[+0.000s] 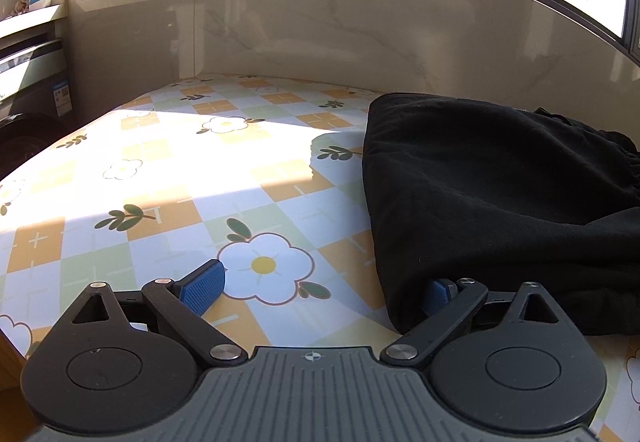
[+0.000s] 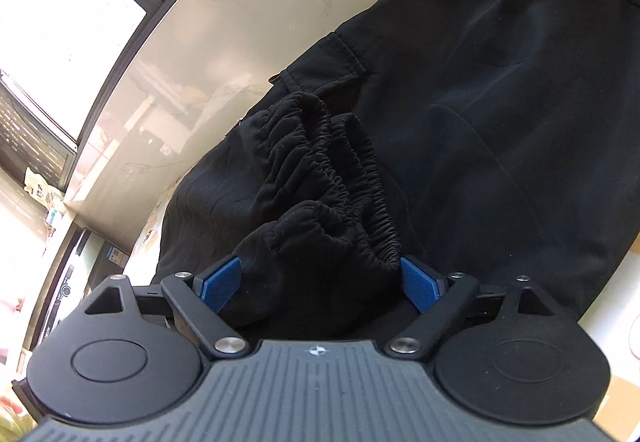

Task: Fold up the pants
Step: 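Grasp the ribbed cuffs with the right tool and lift them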

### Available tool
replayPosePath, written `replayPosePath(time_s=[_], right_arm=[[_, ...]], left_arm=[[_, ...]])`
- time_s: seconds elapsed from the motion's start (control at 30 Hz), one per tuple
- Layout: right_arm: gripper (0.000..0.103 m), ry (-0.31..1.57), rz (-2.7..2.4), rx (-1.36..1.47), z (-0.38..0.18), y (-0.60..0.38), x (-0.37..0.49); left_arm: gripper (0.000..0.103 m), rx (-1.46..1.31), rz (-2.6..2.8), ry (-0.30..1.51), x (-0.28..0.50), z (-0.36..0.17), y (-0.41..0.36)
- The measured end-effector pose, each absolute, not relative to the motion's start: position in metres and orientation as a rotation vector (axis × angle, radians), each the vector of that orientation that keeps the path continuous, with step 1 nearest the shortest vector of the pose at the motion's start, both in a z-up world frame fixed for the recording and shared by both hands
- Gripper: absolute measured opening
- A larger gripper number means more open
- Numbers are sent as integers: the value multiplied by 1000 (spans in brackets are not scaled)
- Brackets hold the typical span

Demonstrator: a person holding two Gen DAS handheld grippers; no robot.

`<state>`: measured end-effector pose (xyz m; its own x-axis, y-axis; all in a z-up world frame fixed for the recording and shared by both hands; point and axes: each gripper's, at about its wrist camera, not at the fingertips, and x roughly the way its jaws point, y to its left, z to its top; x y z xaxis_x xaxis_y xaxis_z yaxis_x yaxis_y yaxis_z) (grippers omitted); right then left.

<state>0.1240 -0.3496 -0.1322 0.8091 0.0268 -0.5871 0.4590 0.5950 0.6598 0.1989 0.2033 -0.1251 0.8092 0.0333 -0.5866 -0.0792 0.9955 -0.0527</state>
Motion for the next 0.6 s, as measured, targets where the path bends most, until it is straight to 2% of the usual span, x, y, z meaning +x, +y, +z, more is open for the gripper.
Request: replayPosePath(time_s=[0.07, 0.13, 0.2, 0.3, 0.4, 0.6], right_arm=[[90, 576, -289, 939, -134, -351, 127], [84, 561, -314, 947, -132, -351, 128], [49, 542, -313, 941, -130, -351, 127], [39, 509, -290, 886, -116, -349, 131], [33, 454, -244, 754, -84, -341, 149], [31, 253, -116, 448, -16, -313, 160]], left_arm=[[99, -75, 60, 625, 199, -125, 203], [99, -73, 57, 623, 199, -125, 204], [99, -73, 54, 622, 198, -125, 205], [99, -72, 53, 622, 198, -125, 205], [99, -72, 54, 623, 198, -125, 206], [99, -94, 63, 635, 200, -122, 207]])
